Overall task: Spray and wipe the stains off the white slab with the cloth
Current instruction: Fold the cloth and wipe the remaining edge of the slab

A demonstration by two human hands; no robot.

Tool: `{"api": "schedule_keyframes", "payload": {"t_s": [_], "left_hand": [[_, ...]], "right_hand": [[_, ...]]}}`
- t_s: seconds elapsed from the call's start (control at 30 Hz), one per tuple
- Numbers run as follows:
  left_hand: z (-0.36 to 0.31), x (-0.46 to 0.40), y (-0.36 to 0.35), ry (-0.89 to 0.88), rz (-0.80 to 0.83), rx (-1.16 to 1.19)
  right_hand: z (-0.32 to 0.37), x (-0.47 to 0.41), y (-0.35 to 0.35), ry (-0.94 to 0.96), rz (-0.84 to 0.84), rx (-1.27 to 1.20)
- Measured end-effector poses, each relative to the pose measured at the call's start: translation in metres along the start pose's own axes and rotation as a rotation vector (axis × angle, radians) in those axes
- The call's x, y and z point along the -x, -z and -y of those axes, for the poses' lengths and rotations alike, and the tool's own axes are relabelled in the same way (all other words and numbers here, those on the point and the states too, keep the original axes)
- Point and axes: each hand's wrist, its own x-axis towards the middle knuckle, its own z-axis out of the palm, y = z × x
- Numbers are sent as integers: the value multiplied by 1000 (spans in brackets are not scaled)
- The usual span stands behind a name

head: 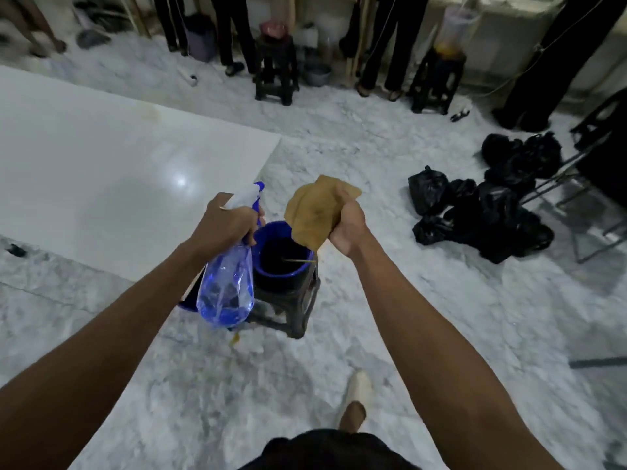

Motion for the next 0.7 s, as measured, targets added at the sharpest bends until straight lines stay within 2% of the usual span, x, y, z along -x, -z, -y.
{"api": "schedule_keyframes", "payload": {"t_s": [0.17, 0.33, 0.5, 0.7], "left_hand": [[-60, -64, -58, -1, -75, 34], [-104, -134, -89, 41, -120, 44], [-138, -224, -104, 71, -163, 67], [-175, -375, -111, 42, -196, 41]], "right_hand": [[96, -62, 22, -27, 142, -30], [160, -128, 20, -59, 150, -27], [205, -213, 10, -104, 197, 72], [275, -353, -11, -94, 278, 229]]}}
